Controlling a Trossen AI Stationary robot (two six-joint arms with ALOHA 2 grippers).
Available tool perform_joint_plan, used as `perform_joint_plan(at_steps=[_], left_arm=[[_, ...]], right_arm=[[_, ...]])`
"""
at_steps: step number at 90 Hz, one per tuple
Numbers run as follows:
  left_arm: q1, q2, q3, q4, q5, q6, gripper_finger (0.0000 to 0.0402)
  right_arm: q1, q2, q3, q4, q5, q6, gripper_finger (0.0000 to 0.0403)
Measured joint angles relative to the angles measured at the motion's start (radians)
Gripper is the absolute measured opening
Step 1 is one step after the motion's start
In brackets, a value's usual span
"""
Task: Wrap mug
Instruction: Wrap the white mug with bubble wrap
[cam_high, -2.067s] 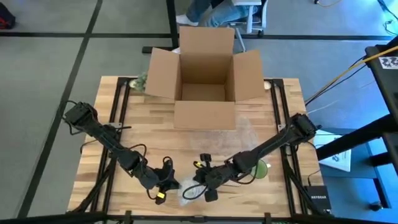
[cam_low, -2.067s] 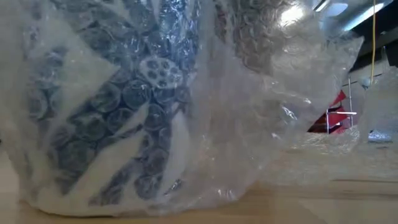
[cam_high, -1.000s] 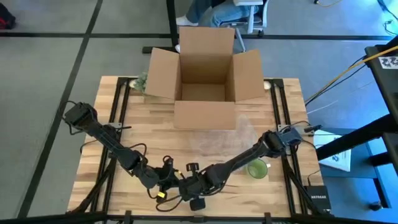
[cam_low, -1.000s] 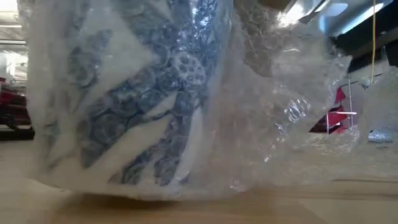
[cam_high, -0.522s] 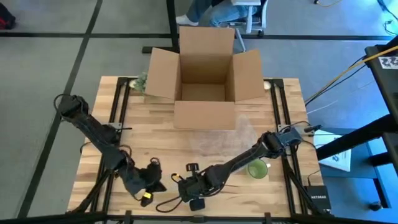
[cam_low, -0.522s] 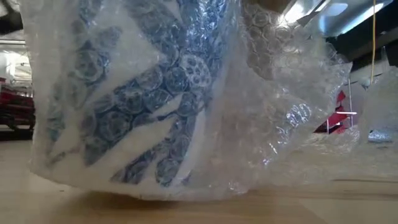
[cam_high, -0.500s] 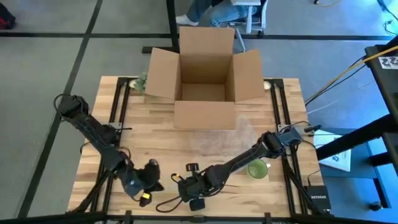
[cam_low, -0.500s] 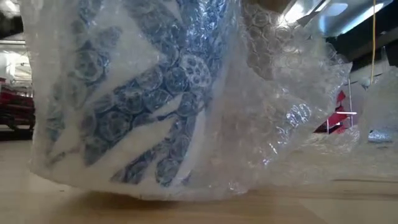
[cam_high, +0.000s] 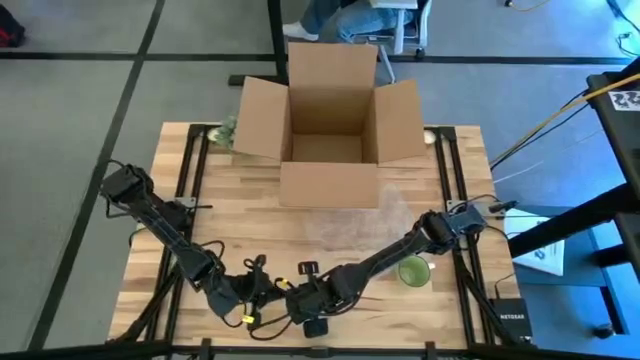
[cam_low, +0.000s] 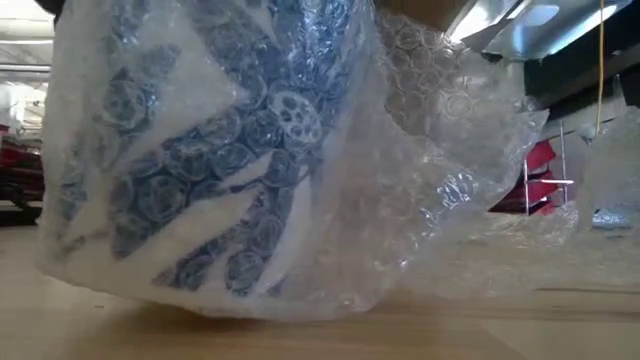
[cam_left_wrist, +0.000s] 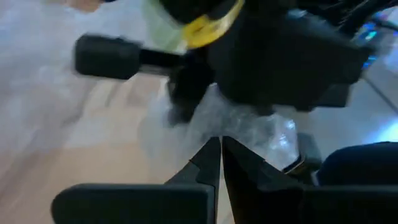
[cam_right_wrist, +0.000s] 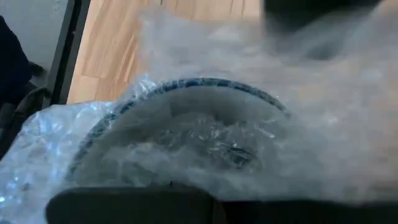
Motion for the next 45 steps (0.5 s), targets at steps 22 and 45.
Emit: perform_joint_plan(at_steps=[22, 45], left_arm=[[0.054, 0.076, 0.001, 0.098, 0.112, 0.004, 0.0000], [0.054, 0.144, 0.016, 0.110, 0.180, -0.004, 0.0000]], right_arm=[[0.000, 0.000, -0.001, 0.012, 0.001, -0.017, 0.0000], [0.002, -0.003, -0.001, 0.020, 0.017, -0.037, 0.0000]])
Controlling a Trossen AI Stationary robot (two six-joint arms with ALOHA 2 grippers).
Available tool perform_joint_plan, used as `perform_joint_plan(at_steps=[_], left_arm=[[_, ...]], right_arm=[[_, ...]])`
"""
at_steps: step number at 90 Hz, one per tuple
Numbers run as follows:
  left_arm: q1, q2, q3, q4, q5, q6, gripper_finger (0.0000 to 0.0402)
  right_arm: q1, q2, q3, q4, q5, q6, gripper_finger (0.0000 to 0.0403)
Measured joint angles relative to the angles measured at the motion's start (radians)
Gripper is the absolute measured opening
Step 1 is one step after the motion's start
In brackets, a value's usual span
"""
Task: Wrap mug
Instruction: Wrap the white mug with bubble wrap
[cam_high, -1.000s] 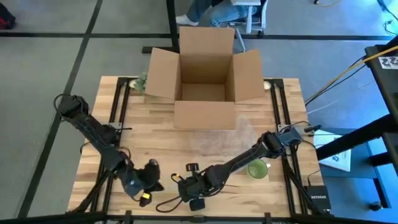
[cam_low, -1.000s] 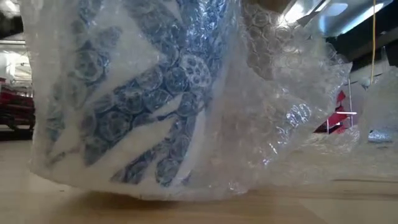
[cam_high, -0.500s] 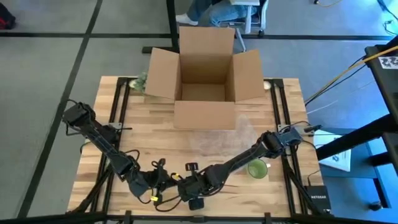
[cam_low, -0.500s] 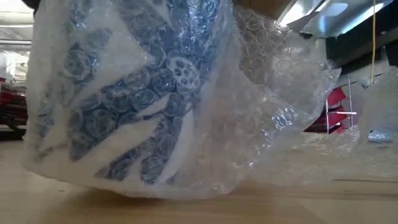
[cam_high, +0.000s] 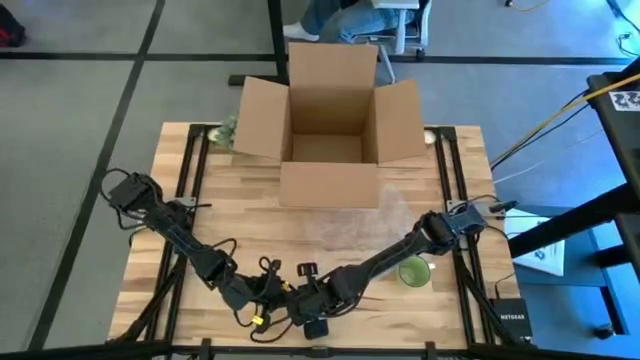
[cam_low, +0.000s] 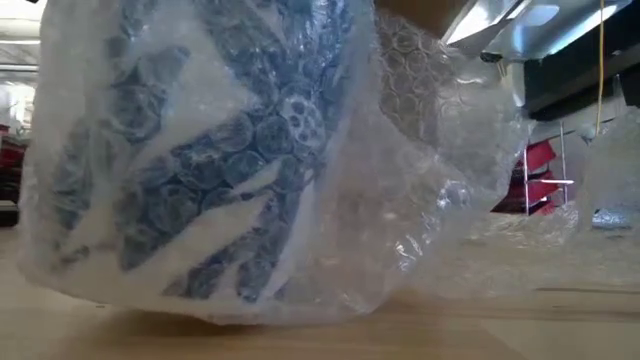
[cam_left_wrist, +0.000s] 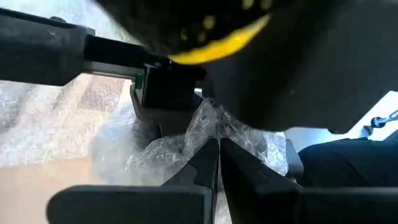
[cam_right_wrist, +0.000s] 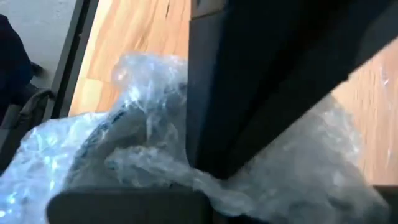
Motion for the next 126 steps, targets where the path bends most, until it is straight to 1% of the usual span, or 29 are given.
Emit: perform_joint_plan(at_steps=[10, 21, 28, 47, 60, 68, 74, 87, 94, 103, 108, 113, 126], left_arm=[[-0.010, -0.004, 0.000, -0.026, 0.000, 0.022, 0.0000], [-0.011, -0.002, -0.002, -0.033, 0.007, 0.020, 0.0000], [-0.012, -0.001, -0.002, -0.033, 0.017, 0.022, 0.0000], [-0.012, -0.001, -0.001, -0.032, 0.010, 0.023, 0.0000], [-0.013, 0.001, 0.011, -0.044, 0.008, 0.030, 0.0000], [-0.013, 0.005, 0.018, -0.062, 0.015, 0.043, 0.0000], [-0.011, 0.010, 0.019, -0.083, 0.011, 0.047, 0.0000], [-0.004, 0.005, 0.024, -0.055, -0.001, 0.036, 0.0000], [-0.001, 0.005, 0.024, -0.058, -0.003, 0.036, 0.0000], [-0.001, 0.005, 0.024, -0.051, -0.006, 0.036, 0.0000], [-0.001, 0.004, 0.024, -0.051, -0.006, 0.036, 0.0000], [-0.001, 0.004, 0.024, -0.051, -0.005, 0.037, 0.0000], [-0.001, 0.004, 0.025, -0.051, -0.006, 0.049, 0.0000]], right_arm=[[0.000, -0.002, 0.011, -0.005, 0.000, -0.011, 0.0000], [-0.003, -0.006, 0.052, -0.074, -0.003, -0.039, 0.0001], [-0.003, -0.005, 0.096, -0.143, -0.027, -0.056, 0.0001], [-0.003, -0.005, 0.165, -0.247, -0.040, -0.057, 0.0001], [-0.003, -0.006, 0.236, -0.287, -0.025, -0.057, 0.0001], [-0.002, -0.010, 0.263, -0.264, -0.023, -0.056, 0.0001], [0.004, -0.010, 0.265, -0.249, -0.033, -0.057, 0.0001], [0.011, 0.005, 0.246, -0.193, -0.040, -0.060, 0.0001], [0.011, 0.017, 0.232, -0.231, -0.043, -0.060, 0.0001], [0.019, 0.020, 0.229, -0.298, 0.018, -0.033, 0.0001], [0.027, 0.005, 0.228, -0.296, 0.055, -0.019, 0.0001], [0.034, -0.018, 0.228, -0.311, 0.062, 0.001, 0.0001], [0.070, -0.061, 0.231, -0.432, 0.077, 0.091, 0.0001]])
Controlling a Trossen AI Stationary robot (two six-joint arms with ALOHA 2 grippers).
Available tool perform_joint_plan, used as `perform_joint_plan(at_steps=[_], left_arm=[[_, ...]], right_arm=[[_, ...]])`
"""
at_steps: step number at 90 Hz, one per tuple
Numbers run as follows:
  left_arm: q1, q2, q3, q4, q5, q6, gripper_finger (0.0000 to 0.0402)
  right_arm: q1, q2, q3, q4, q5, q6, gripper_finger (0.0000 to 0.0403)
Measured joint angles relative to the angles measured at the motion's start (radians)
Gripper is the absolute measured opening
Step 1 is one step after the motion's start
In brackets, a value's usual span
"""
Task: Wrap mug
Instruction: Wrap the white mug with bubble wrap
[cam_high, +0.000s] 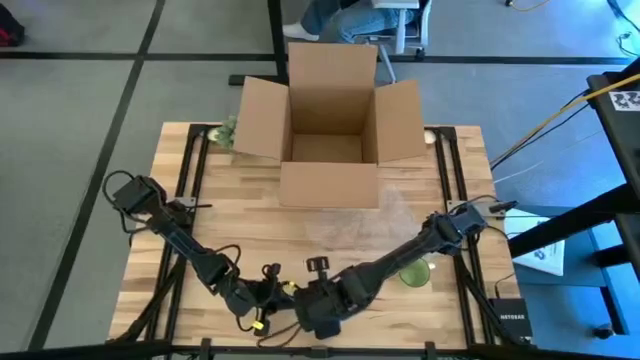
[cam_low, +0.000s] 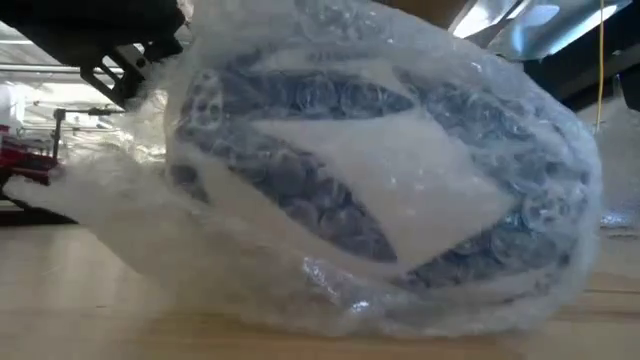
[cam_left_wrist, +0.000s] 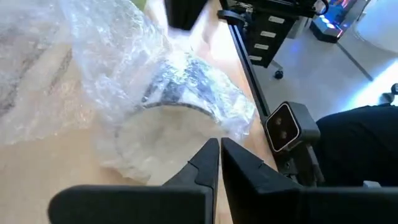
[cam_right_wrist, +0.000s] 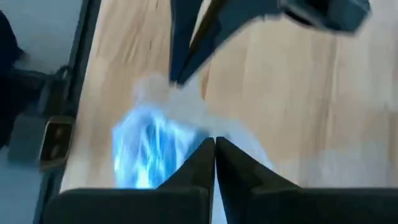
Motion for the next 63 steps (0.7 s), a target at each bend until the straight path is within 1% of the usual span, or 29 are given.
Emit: perform_joint_plan(at_steps=[14, 22, 28, 34, 42, 57, 63], left_arm=[[0.000, -0.002, 0.001, -0.039, 0.000, -0.021, 0.0000], [-0.002, -0.005, 0.001, -0.097, 0.001, -0.068, 0.0000], [-0.003, -0.020, 0.001, -0.164, 0.027, -0.130, 0.0000], [-0.008, -0.032, 0.001, -0.214, 0.042, -0.182, 0.0000], [-0.015, -0.031, 0.001, -0.230, 0.033, -0.178, 0.0000], [0.019, 0.013, 0.001, -0.188, 0.040, -0.125, 0.0000], [0.033, 0.037, 0.000, -0.140, 0.050, -0.123, 0.0000]], right_arm=[[0.049, -0.004, -0.010, -0.166, 0.007, 0.148, 0.0001], [0.079, -0.010, -0.076, -0.180, 0.005, 0.222, 0.0001], [0.096, -0.004, -0.127, -0.177, -0.026, 0.258, 0.0000], [0.108, -0.004, -0.181, -0.127, -0.051, 0.284, 0.0000], [0.109, -0.007, -0.240, -0.025, -0.071, 0.295, 0.0000], [0.087, -0.006, -0.333, 0.127, -0.052, 0.280, 0.0000], [0.079, -0.005, -0.362, 0.166, -0.052, 0.273, 0.0000]])
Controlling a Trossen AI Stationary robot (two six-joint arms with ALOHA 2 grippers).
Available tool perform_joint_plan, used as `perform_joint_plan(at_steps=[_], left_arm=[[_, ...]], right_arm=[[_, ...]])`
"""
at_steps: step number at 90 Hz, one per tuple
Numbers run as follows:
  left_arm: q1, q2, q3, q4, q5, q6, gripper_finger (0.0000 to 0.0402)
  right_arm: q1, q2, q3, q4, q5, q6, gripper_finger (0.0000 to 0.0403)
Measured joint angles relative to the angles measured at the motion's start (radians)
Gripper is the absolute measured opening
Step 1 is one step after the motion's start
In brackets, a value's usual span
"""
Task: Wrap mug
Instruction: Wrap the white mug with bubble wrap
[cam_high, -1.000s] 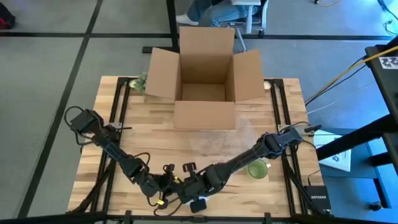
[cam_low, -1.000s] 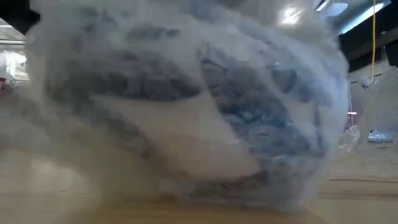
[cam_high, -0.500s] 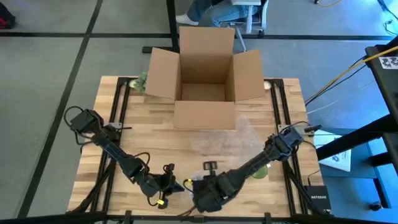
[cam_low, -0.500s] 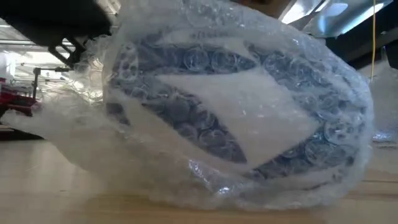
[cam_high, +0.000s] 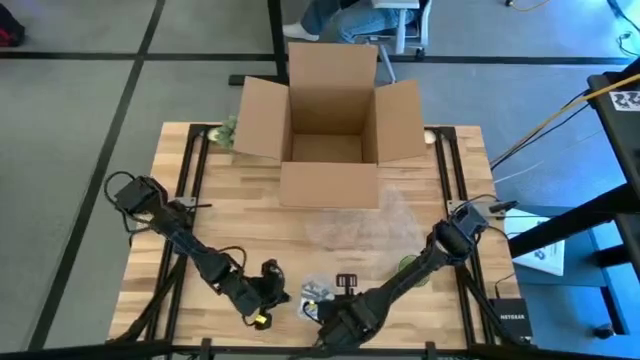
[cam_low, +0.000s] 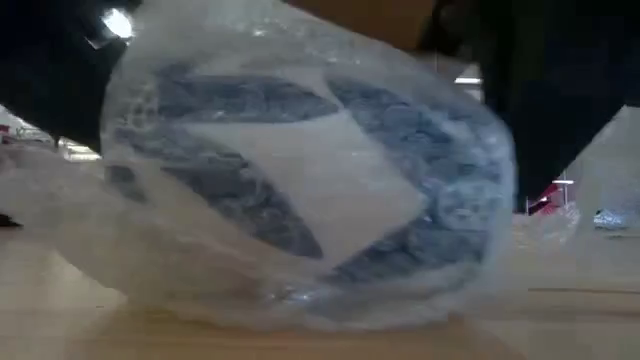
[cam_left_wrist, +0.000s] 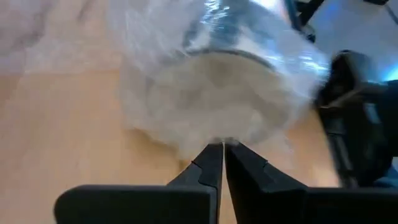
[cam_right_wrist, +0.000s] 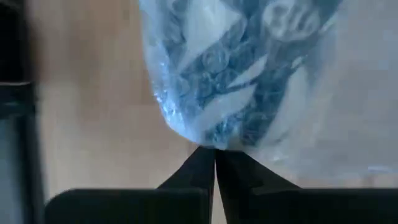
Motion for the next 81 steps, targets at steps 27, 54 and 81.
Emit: perform_joint_plan(at_steps=[27, 54, 81], left_arm=[[0.058, 0.040, 0.016, 0.151, 0.057, 0.084, 0.0000], [0.068, 0.003, 0.157, -0.185, 0.089, 0.077, 0.0000], [0.056, -0.048, 0.235, -0.596, 0.080, -0.080, 0.0000]], right_arm=[[-0.041, 0.000, -0.081, 0.223, -0.052, -0.141, 0.0000], [-0.161, 0.004, -0.084, 0.287, -0.087, -0.416, 0.0000], [-0.232, 0.012, -0.091, 0.404, -0.071, -0.579, 0.0000]])
